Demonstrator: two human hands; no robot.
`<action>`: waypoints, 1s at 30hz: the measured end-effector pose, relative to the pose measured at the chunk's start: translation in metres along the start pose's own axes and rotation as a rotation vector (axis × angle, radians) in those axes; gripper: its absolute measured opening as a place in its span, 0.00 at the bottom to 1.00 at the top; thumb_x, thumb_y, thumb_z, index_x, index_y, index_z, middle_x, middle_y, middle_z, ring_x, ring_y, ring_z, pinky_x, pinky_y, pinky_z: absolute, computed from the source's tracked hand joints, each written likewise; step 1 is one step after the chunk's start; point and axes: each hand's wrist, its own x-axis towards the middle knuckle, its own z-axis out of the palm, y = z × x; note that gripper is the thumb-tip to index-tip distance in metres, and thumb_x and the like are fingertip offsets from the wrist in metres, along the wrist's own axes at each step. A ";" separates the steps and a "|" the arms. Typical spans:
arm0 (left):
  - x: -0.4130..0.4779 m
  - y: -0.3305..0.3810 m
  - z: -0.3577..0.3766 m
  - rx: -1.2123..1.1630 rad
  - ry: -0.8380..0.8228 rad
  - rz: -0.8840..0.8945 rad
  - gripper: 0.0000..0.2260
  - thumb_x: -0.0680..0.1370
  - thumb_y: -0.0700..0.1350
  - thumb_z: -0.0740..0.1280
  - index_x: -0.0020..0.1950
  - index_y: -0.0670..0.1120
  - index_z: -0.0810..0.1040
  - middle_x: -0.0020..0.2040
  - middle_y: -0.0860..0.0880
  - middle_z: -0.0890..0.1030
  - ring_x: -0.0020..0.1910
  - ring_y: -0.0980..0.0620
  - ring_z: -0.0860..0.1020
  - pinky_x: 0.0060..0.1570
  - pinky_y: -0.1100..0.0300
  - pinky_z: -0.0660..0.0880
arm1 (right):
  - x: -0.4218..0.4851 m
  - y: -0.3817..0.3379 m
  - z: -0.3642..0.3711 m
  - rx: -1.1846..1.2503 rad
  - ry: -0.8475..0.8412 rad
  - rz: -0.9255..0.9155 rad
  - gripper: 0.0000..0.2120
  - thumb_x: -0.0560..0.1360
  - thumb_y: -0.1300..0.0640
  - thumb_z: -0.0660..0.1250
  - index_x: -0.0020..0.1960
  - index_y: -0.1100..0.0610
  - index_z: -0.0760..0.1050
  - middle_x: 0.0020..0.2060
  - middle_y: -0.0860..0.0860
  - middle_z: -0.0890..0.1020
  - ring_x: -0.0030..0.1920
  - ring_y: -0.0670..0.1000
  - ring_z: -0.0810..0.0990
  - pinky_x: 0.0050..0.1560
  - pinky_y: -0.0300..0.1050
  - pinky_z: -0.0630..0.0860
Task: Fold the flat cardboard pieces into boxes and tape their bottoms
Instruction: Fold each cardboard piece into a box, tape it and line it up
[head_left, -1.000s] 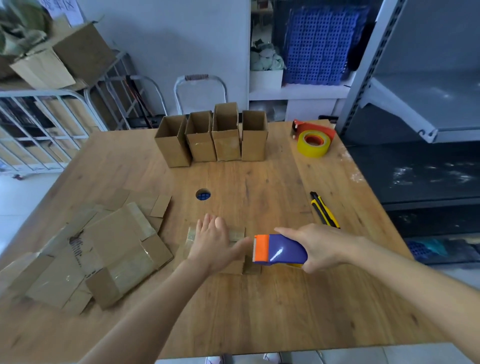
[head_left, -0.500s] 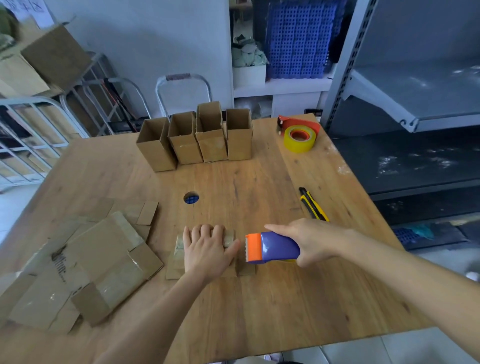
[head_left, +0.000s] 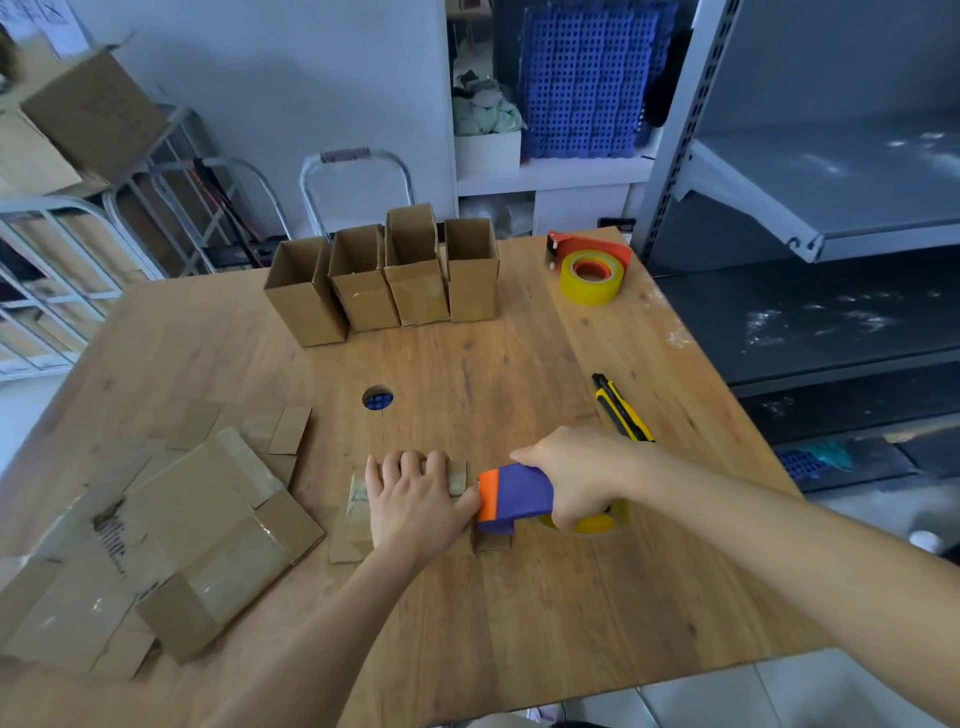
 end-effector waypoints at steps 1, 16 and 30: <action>0.000 0.000 0.000 0.003 0.002 0.001 0.25 0.75 0.65 0.52 0.66 0.53 0.67 0.65 0.49 0.70 0.71 0.45 0.60 0.74 0.44 0.44 | -0.001 0.001 0.000 0.031 -0.004 0.005 0.30 0.63 0.55 0.72 0.64 0.53 0.71 0.45 0.52 0.79 0.38 0.52 0.77 0.31 0.42 0.69; 0.003 -0.005 -0.005 -0.042 -0.075 0.044 0.28 0.71 0.68 0.57 0.64 0.53 0.66 0.65 0.50 0.68 0.70 0.45 0.59 0.74 0.43 0.43 | -0.011 0.036 0.044 0.276 0.203 0.152 0.19 0.61 0.54 0.68 0.52 0.48 0.70 0.37 0.47 0.75 0.36 0.52 0.74 0.34 0.44 0.69; 0.012 0.027 -0.003 0.030 -0.018 -0.162 0.12 0.74 0.55 0.61 0.52 0.49 0.68 0.59 0.44 0.74 0.66 0.38 0.65 0.73 0.39 0.48 | -0.018 0.030 0.084 1.052 0.434 0.178 0.22 0.57 0.53 0.69 0.51 0.45 0.74 0.28 0.42 0.74 0.30 0.44 0.73 0.32 0.39 0.70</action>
